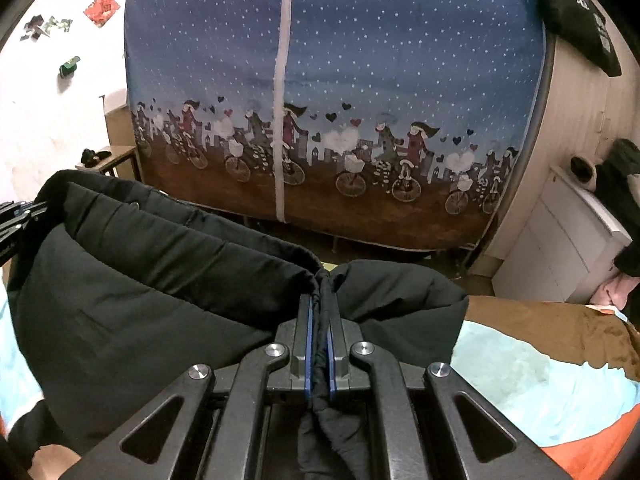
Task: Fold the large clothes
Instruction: 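Carry the held hem over onto the collar with both tools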
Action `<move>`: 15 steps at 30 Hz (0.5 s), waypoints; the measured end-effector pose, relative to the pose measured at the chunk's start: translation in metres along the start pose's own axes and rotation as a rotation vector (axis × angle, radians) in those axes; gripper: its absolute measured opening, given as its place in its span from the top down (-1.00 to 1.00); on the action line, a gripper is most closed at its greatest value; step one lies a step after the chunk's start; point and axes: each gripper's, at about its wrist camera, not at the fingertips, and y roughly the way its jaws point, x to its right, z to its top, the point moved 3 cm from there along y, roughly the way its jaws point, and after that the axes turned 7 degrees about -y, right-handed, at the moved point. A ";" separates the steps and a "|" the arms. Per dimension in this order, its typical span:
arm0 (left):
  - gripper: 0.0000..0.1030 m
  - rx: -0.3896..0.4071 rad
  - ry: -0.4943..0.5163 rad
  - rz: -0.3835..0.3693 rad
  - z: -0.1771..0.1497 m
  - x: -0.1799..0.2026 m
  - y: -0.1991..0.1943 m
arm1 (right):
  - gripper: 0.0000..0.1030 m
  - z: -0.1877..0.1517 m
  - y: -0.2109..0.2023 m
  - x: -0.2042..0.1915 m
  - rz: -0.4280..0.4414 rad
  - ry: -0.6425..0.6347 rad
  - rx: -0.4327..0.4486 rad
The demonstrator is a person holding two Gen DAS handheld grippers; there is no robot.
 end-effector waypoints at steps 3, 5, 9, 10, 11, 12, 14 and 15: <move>0.93 -0.028 -0.050 -0.005 0.002 -0.002 0.007 | 0.88 -0.001 0.009 -0.001 -0.002 -0.016 -0.003; 0.91 -0.029 -0.084 -0.012 0.003 -0.002 0.004 | 0.85 -0.002 0.011 -0.004 0.001 -0.036 0.006; 0.84 -0.046 -0.120 -0.025 0.008 -0.005 0.000 | 0.83 -0.007 0.010 0.000 0.031 -0.001 0.021; 0.83 -0.045 -0.124 -0.028 0.009 -0.005 -0.003 | 0.83 -0.008 0.009 0.001 0.036 0.009 0.023; 0.81 -0.046 -0.125 -0.029 0.009 -0.004 -0.006 | 0.83 -0.008 0.008 0.003 0.043 0.015 0.026; 0.77 -0.045 -0.125 -0.029 0.010 -0.004 -0.008 | 0.81 -0.008 0.006 0.004 0.048 0.023 0.030; 0.59 -0.032 -0.124 -0.045 0.012 -0.002 -0.015 | 0.66 -0.009 0.001 0.007 0.040 0.038 0.041; 0.34 -0.020 -0.125 -0.056 0.013 0.000 -0.019 | 0.42 -0.008 -0.001 0.009 0.035 0.047 0.049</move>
